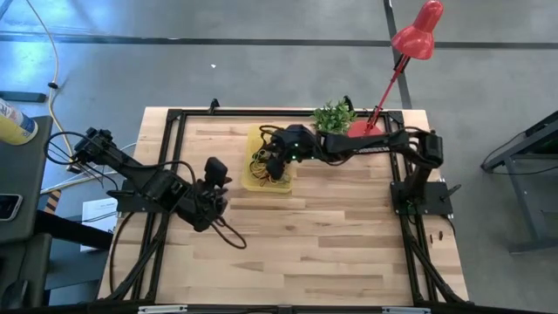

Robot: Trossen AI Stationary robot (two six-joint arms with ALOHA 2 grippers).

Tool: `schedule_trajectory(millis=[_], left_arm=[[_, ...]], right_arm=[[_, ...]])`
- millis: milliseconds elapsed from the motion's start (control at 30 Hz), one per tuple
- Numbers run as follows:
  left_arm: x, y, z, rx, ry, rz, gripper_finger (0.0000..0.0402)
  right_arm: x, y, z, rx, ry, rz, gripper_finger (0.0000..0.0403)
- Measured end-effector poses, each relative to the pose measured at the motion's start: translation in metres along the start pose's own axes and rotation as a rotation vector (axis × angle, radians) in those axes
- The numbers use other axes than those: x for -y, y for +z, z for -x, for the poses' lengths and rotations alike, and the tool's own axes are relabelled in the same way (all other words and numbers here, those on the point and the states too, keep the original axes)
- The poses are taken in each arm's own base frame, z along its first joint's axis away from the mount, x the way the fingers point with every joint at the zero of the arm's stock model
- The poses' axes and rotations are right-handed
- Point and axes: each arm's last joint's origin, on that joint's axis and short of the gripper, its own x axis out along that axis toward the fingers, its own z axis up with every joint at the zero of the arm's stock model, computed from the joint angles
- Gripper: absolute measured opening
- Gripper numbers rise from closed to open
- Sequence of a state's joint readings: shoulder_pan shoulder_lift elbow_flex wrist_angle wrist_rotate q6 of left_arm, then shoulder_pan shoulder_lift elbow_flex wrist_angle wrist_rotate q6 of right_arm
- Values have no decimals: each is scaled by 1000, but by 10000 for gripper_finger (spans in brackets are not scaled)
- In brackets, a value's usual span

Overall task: Pick and place rubber bands into bin
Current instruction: Return to Home Position

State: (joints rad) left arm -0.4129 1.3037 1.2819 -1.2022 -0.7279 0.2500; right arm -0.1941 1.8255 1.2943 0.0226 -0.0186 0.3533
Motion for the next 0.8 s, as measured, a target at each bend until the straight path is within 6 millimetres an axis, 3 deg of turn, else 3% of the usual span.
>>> schedule_trajectory(millis=[133, 267, 400, 500, 700, 800], left_arm=[[-2, -1, 0, -27, 79, -110, 161], [-18, -8, 4, 53, 43, -68, 161], [-46, -8, 15, 402, -60, -114, 161], [-71, -11, 14, 612, -62, -106, 161], [-98, -28, -18, 505, -56, 11, 161], [-96, -27, -32, 611, -105, 10, 161]], right_arm=[[-17, 10, 21, 36, 23, 134, 211], [-37, 20, 51, 110, -73, 206, 209], [-51, 24, 75, 151, -174, 259, 211], [-65, 29, 94, 190, -131, 315, 210], [-79, 35, 139, 213, -57, 405, 209], [-76, 40, 168, 216, -86, 428, 209]])
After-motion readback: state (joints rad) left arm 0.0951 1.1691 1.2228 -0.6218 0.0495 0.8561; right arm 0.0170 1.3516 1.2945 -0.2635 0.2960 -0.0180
